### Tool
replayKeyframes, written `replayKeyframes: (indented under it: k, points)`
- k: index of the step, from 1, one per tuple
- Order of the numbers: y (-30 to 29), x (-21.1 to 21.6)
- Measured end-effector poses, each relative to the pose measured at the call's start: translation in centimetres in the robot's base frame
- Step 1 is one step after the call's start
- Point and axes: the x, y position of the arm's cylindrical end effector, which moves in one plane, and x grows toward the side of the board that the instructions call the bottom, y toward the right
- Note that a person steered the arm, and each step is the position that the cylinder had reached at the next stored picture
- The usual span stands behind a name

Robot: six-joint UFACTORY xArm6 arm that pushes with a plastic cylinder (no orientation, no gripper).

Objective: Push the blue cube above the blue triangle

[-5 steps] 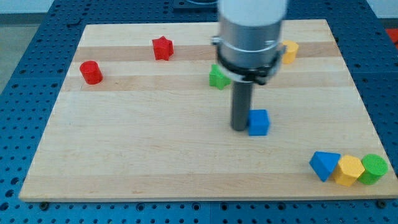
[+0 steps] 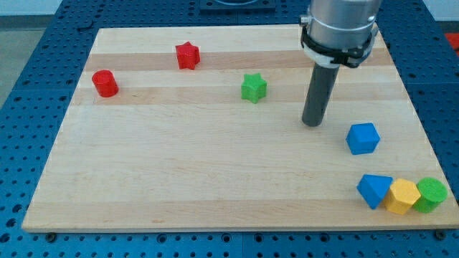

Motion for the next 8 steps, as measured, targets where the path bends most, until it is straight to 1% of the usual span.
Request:
replayKeyframes:
  k: [1,2,5,7,8]
  points:
    - [3.5,-0.3]
    - [5.7,0.2]
    - [6.2,0.8]
    - [6.9,6.0]
    - [6.9,6.4]
